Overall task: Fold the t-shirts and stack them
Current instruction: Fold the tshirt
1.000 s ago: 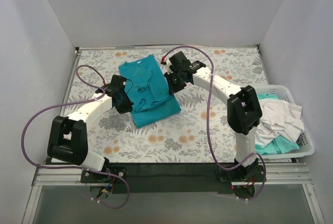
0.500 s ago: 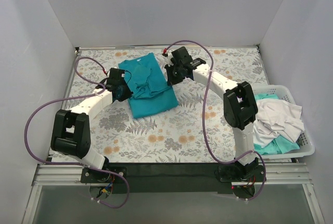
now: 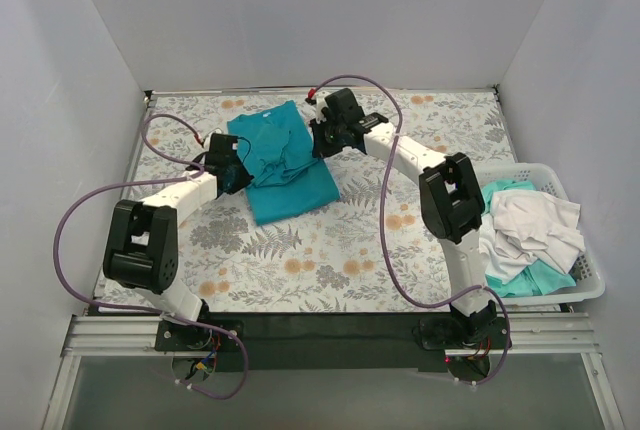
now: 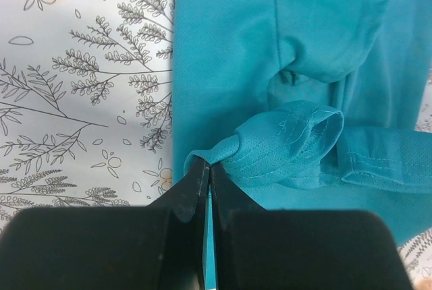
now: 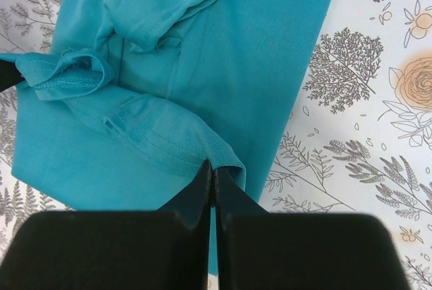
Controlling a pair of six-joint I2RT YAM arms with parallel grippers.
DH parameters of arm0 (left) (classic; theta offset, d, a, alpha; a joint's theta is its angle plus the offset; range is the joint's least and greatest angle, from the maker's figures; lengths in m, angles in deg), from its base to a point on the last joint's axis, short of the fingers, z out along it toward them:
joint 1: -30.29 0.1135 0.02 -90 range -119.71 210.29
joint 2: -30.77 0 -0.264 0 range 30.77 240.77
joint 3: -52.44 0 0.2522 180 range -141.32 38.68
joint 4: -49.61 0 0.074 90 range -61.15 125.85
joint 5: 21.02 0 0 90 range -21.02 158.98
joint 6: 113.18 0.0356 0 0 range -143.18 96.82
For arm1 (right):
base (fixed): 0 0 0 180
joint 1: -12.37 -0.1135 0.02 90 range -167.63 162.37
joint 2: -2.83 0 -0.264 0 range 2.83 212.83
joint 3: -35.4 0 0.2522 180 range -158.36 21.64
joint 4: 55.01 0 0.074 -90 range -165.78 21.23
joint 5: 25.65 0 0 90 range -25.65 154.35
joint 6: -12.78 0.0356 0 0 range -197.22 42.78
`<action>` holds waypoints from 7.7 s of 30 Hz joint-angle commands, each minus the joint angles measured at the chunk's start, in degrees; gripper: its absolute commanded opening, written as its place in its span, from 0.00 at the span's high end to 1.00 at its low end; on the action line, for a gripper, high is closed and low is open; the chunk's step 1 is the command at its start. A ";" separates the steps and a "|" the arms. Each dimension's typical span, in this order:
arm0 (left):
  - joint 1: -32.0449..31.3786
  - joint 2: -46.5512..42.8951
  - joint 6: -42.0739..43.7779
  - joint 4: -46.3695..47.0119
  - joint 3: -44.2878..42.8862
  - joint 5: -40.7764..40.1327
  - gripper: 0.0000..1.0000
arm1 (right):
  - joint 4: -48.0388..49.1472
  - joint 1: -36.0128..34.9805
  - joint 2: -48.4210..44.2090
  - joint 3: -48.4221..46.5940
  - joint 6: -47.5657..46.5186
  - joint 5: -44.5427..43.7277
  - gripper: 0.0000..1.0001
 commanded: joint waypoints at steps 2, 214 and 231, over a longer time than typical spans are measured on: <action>0.41 1.24 -1.29 2.94 1.39 -2.38 1.00 | 4.97 0.29 2.06 -1.57 -1.82 0.38 0.99; -2.76 -17.10 -7.88 -16.30 16.69 21.27 0.62 | 35.91 7.67 -21.12 58.90 16.37 29.29 0.92; -10.22 -16.42 -11.66 -22.20 11.59 8.25 0.35 | 8.67 -1.29 -36.78 53.19 8.90 -3.75 0.36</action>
